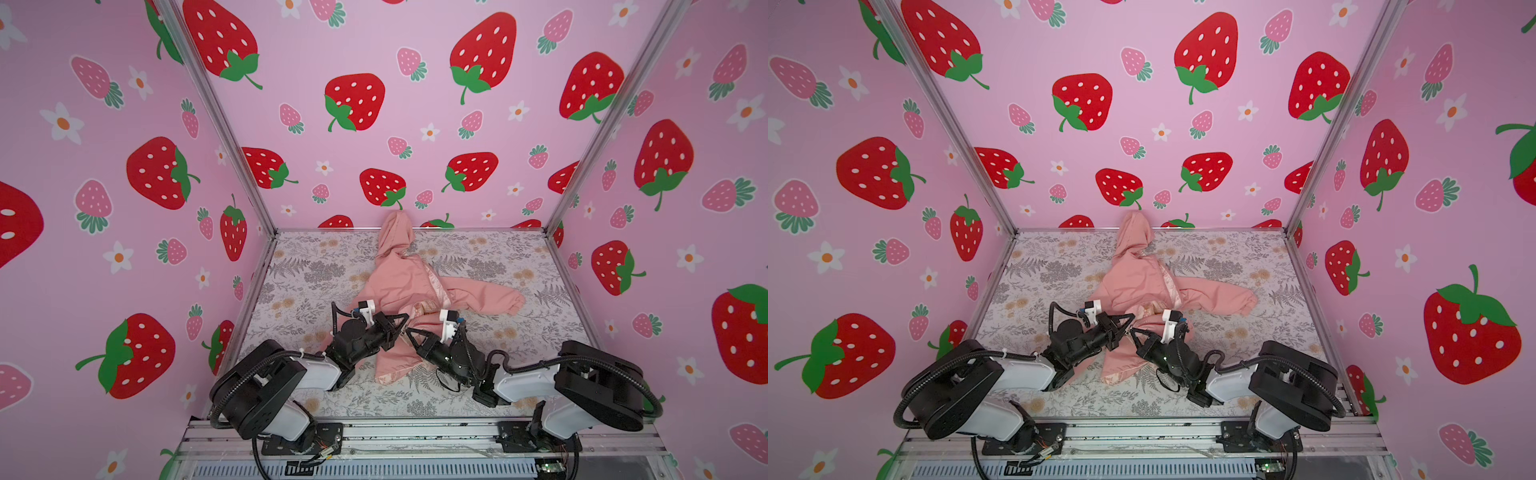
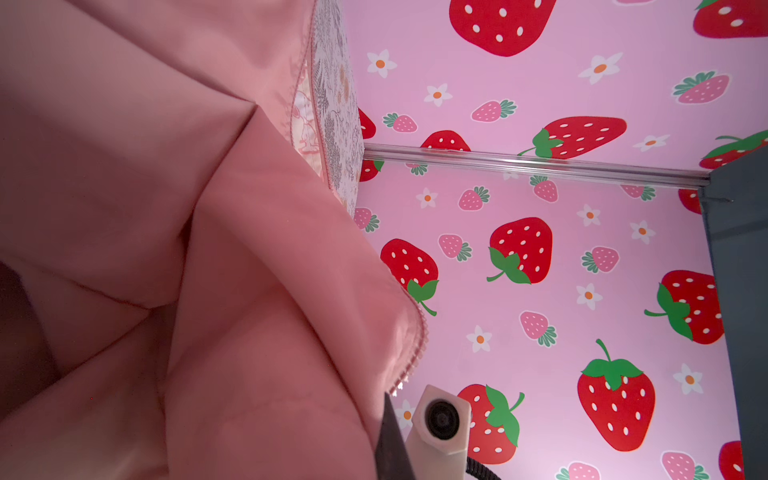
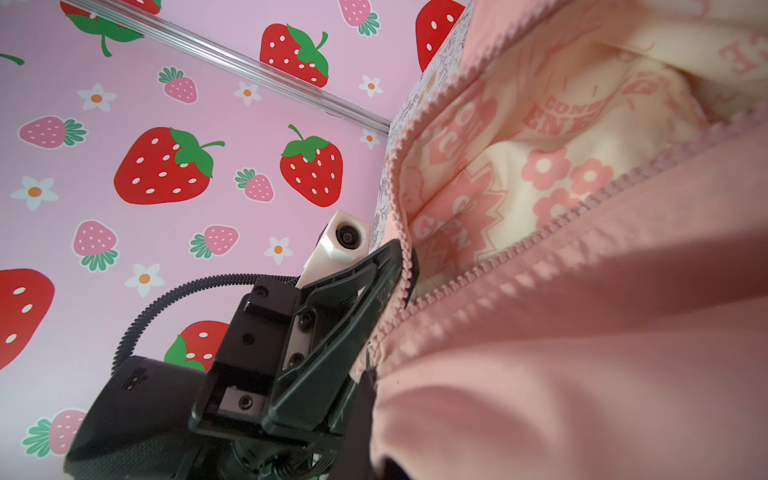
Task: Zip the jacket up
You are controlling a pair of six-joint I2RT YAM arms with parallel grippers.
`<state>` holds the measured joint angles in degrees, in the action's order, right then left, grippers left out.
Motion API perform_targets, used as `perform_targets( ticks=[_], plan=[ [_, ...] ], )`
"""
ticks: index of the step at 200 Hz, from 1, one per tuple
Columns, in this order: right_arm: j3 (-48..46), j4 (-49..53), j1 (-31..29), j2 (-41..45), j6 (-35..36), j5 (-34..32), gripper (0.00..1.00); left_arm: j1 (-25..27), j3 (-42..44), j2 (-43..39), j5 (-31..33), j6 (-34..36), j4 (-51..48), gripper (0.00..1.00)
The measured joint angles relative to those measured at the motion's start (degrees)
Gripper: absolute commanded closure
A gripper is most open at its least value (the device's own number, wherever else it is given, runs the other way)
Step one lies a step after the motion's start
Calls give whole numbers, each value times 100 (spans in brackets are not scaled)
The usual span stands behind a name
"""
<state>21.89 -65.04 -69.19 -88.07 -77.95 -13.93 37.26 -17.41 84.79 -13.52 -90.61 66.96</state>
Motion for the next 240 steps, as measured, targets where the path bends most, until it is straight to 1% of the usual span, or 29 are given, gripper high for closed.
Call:
perform_targets(
  ticks=[39,62,85,99,101,103,124,133,141,169,240],
  plan=[
    [15,26,9,50,-7,-22,100,-26,-11,0,-59,-15,15,100],
    [0,280,146,330,2,219,100,-24,-44,-37,-144,-9,39,100],
    [2,570,363,699,24,507,100,-9,-264,-157,-280,68,-160,100],
    [2,704,538,892,37,719,100,17,-378,-205,-297,122,-221,95],
    [2,715,555,909,39,743,100,24,-391,-210,-295,125,-227,91],
    [2,741,584,933,42,776,100,31,-400,-214,-295,127,-229,89],
    [4,1003,839,1102,46,1071,100,79,-431,-240,-295,203,-254,72],
    [20,1150,916,1150,59,1176,100,94,-433,-240,-291,179,-260,67],
    [48,1274,973,1187,72,1235,100,105,-435,-240,-291,197,-271,64],
    [195,1521,1137,1305,127,1384,100,140,-435,-240,-343,208,-278,61],
    [238,1727,1445,1543,160,1532,100,192,-435,-240,-498,212,-271,61]
  ],
)
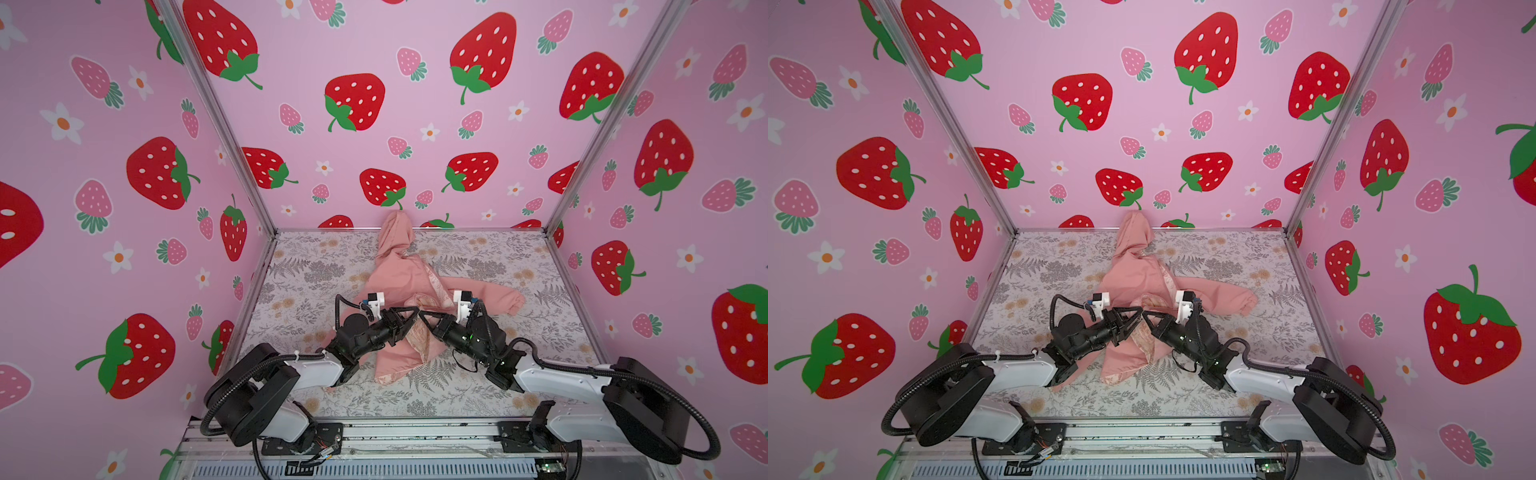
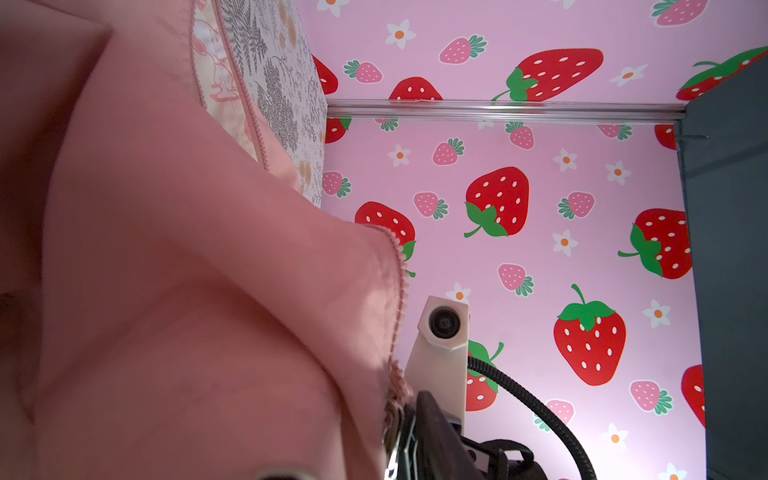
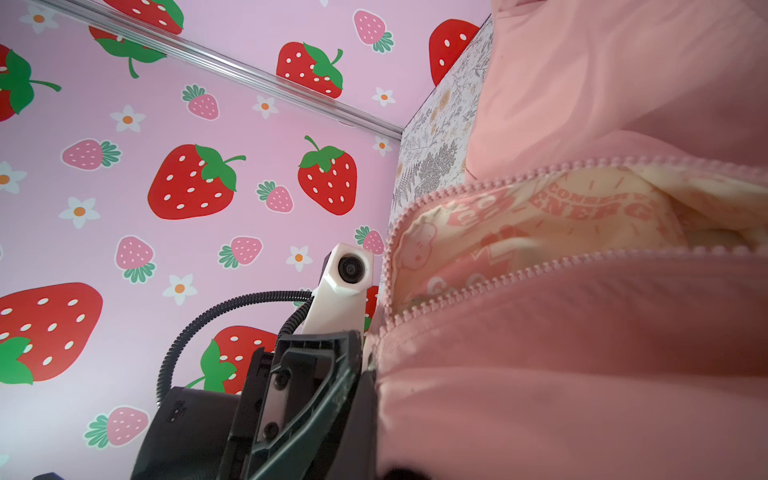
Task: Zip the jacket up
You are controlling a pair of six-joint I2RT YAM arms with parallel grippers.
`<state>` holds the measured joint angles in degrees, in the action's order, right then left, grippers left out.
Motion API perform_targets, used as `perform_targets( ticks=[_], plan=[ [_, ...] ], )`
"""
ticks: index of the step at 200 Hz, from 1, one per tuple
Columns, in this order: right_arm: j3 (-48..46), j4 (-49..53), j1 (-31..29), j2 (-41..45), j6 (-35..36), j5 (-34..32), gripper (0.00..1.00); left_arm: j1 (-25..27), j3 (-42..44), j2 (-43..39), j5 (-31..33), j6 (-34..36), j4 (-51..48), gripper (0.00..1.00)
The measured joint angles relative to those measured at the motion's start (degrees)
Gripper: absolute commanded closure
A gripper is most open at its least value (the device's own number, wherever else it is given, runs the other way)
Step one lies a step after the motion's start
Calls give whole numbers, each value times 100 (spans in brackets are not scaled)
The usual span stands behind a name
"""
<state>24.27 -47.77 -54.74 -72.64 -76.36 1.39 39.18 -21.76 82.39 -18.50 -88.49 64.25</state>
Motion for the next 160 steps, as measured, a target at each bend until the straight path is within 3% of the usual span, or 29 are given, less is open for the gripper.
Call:
perform_targets(
  ticks=[73,160],
  plan=[
    [0,184,74,164,15,87,100,0,44,-136,4,24,2,68],
    [0,219,74,245,15,168,100,0,61,-225,2,83,-17,91]
  ],
)
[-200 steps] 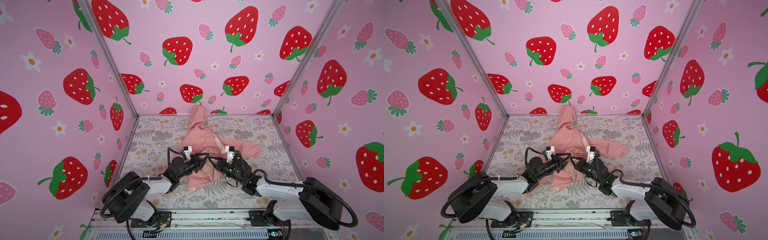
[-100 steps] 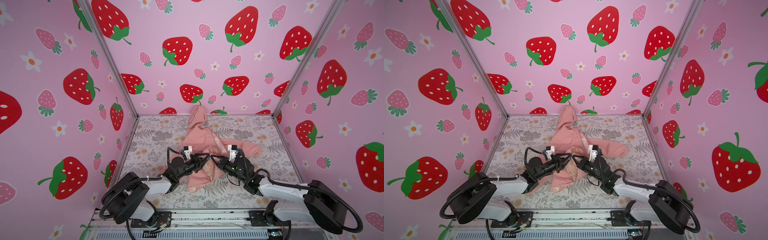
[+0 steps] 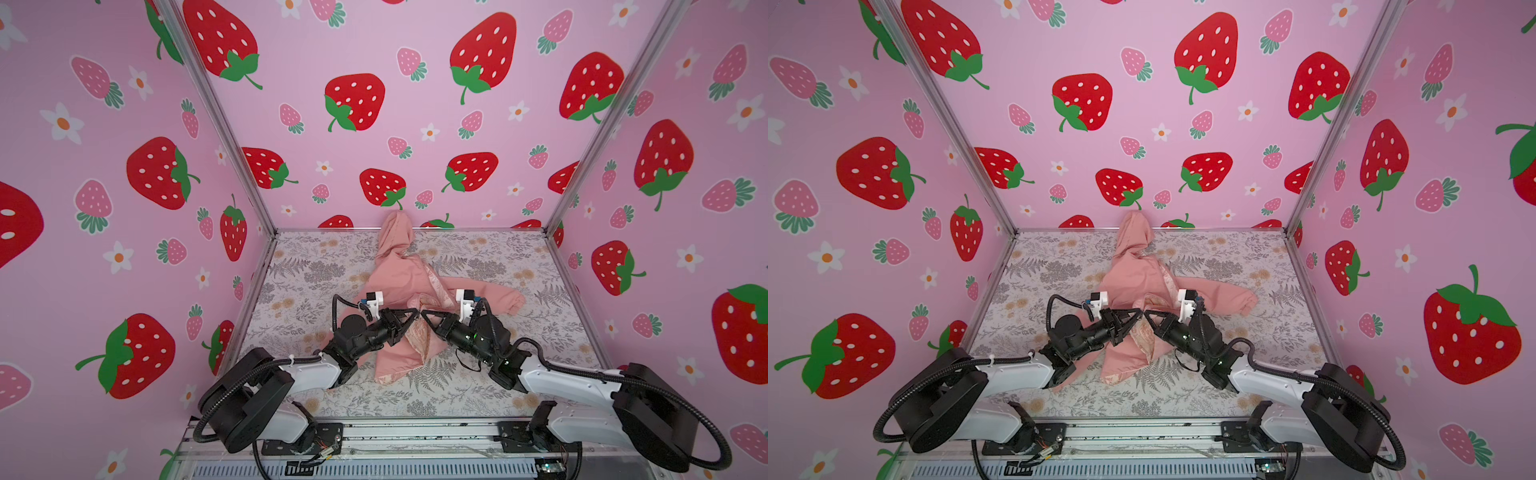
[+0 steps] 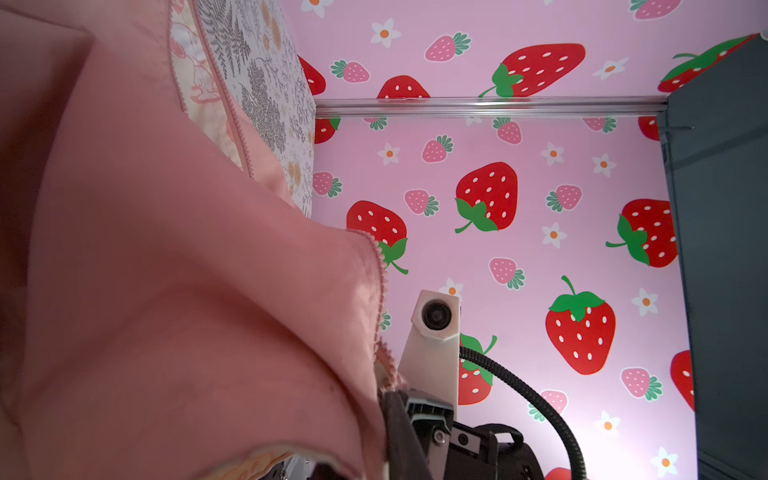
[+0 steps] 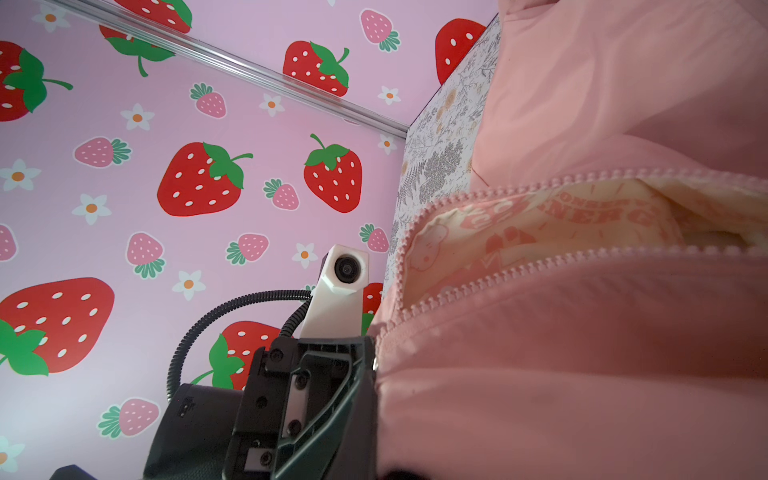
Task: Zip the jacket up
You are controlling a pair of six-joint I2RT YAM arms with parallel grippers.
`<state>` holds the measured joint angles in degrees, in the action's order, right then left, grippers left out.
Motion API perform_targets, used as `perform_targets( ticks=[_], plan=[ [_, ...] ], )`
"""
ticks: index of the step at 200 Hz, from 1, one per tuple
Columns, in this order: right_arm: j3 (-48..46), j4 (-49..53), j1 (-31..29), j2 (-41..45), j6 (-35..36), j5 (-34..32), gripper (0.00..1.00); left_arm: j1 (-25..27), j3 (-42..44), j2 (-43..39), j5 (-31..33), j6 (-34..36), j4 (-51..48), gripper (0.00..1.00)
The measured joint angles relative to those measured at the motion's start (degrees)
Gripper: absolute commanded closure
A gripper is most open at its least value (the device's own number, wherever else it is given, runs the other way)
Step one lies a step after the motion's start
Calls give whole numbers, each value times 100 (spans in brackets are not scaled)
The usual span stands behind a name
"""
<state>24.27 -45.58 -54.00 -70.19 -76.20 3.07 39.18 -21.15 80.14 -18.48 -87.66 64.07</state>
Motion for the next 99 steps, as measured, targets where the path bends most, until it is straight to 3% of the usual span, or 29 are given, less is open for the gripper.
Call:
perform_targets(
  ticks=[19,99],
  plan=[
    [0,0,0,0,15,4,100,-4,0,2,4,4,20,100],
    [0,109,2,118,149,17,100,-4,0,170,-24,-72,295,100]
  ],
)
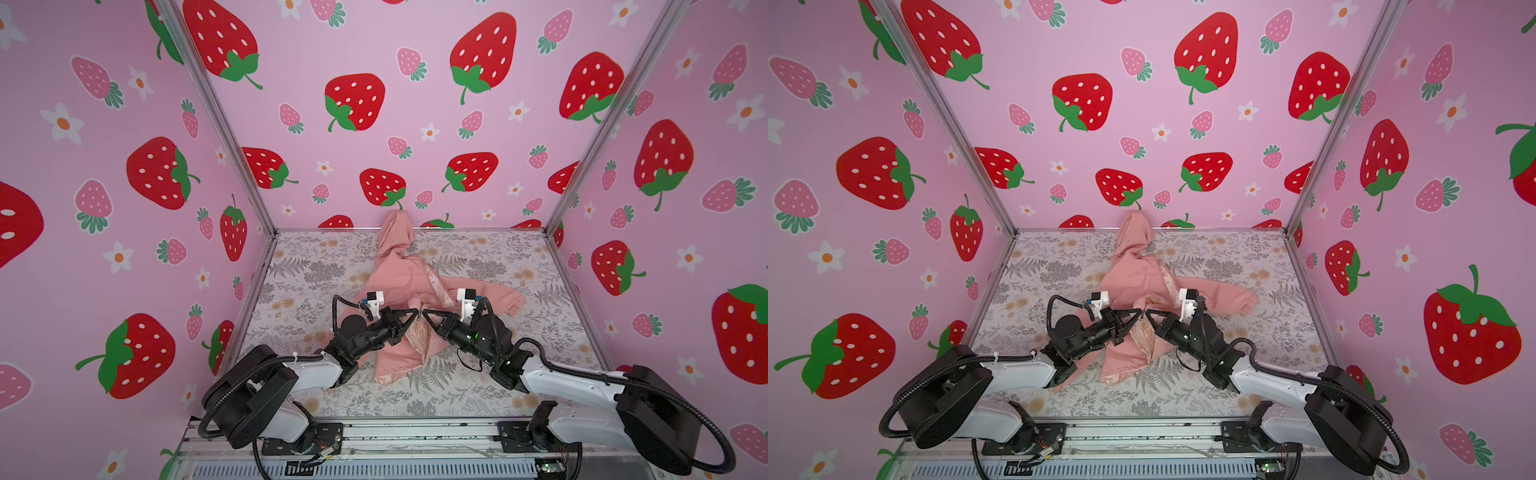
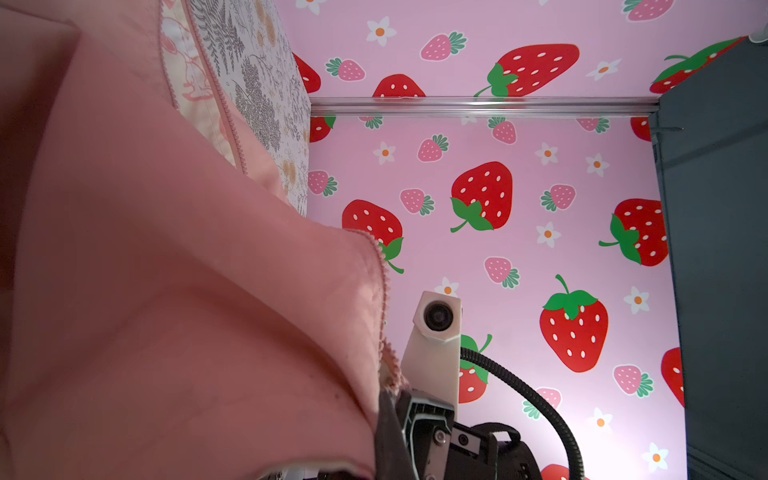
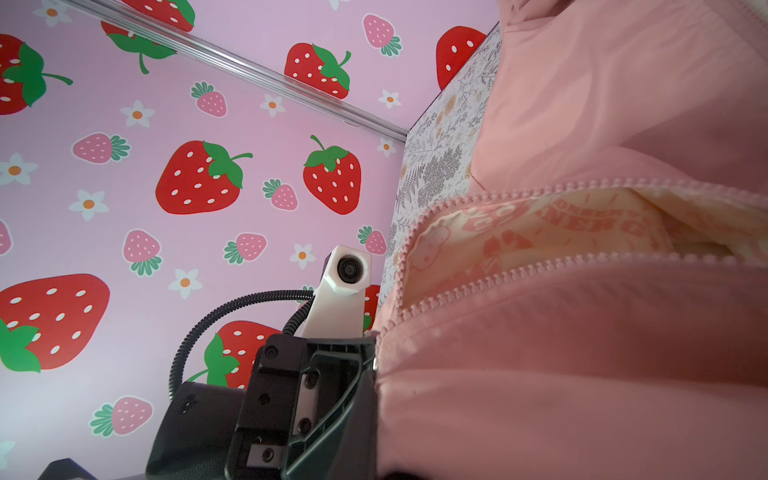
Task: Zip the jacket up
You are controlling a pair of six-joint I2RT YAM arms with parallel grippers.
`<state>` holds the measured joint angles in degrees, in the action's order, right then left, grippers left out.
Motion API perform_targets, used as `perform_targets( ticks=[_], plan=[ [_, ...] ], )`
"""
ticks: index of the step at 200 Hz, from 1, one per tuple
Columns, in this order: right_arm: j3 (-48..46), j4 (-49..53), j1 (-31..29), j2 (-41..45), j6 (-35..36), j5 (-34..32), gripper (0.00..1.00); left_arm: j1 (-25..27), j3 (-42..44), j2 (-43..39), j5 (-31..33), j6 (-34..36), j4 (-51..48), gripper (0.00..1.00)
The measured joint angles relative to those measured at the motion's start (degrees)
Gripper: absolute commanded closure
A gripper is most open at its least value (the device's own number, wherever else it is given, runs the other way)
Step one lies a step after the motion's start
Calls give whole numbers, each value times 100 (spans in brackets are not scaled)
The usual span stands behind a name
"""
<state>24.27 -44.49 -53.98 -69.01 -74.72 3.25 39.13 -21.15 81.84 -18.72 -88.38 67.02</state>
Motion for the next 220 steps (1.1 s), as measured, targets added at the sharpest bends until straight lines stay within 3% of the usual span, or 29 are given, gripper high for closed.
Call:
perform_targets(
  ticks=[87,220],
  plan=[
    [0,52,31,79,105,33,85,4,0,4,-31,0,26,100],
    [0,85,66,70,120,114,93,4,0,-4,-31,-13,24,100]
  ],
)
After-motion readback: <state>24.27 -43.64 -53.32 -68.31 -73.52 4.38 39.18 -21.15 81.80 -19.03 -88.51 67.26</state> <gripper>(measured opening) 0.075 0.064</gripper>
